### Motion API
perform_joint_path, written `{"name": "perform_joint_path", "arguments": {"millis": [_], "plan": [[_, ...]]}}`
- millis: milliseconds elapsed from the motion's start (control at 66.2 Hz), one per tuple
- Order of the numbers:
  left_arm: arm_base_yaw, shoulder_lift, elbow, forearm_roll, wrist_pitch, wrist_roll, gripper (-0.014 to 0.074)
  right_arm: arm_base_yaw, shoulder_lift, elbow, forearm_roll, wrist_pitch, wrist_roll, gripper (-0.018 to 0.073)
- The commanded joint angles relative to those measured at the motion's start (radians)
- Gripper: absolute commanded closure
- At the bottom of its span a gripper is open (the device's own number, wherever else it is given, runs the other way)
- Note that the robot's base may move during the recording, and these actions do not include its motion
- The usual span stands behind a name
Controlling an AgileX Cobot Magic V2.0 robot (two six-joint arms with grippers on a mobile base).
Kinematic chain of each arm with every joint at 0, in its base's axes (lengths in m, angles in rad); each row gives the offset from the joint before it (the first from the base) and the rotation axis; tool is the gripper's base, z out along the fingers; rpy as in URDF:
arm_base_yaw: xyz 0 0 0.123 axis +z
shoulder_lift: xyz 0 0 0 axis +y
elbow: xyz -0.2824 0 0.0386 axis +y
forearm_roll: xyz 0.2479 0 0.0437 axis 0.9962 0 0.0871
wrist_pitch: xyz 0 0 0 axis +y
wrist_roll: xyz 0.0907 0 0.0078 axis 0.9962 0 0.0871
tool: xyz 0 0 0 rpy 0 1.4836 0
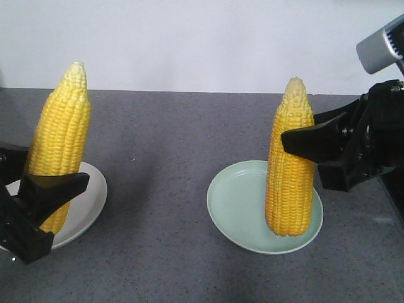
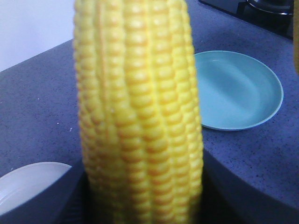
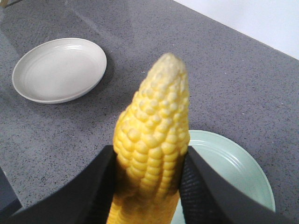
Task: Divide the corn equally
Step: 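Lower the right gripper's cob toward the green plate, then lay the cob flat on the green plate and open the right gripper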
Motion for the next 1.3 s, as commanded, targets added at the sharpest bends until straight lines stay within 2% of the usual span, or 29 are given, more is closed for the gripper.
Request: {"name": "perform_joint_path", "arguments": {"millis": [0, 664, 740, 815, 951, 1072, 1178, 1283], "plan": [[-0.004, -0.007, -0.027, -0.012, -0.071, -0.006, 0.0290, 0.001, -0.017, -0.025, 0.030, -0.049, -0.005, 0.0356], [-0.004, -0.007, -0.027, -0.012, -0.071, -0.006, 0.0290, 0.001, -0.017, -0.025, 0.034, -0.045, 0.003, 0.0356], [-0.004, -0.007, -0.027, -0.012, -0.071, -0.006, 0.0290, -0.001, -0.017, -0.036, 0.027, -0.052, 0.053, 0.0354], [-0.004, -0.007, -0.027, -0.012, -0.071, -0.006, 0.0290, -0.001, -0.014, -0.063, -0.010, -0.053, 0.148, 0.0351], [-0.004, -0.007, -0.027, -0.012, -0.071, -0.006, 0.0290, -0.001, 0.023, -0.155, -0.163, 0.004, 0.346, 0.0349], [-0.004, -0.007, -0.027, -0.012, -0.071, -0.006, 0.0290, -0.001, 0.079, -0.229, -0.276, 0.090, 0.476, 0.0346], [-0.004, -0.007, -0.027, -0.012, -0.071, -0.006, 0.0290, -0.001, 0.151, -0.297, -0.325, 0.187, 0.538, 0.0344], [-0.004, -0.007, -0.027, -0.012, -0.071, -0.006, 0.0290, -0.001, 0.225, -0.354, -0.325, 0.251, 0.552, 0.0341]]}}
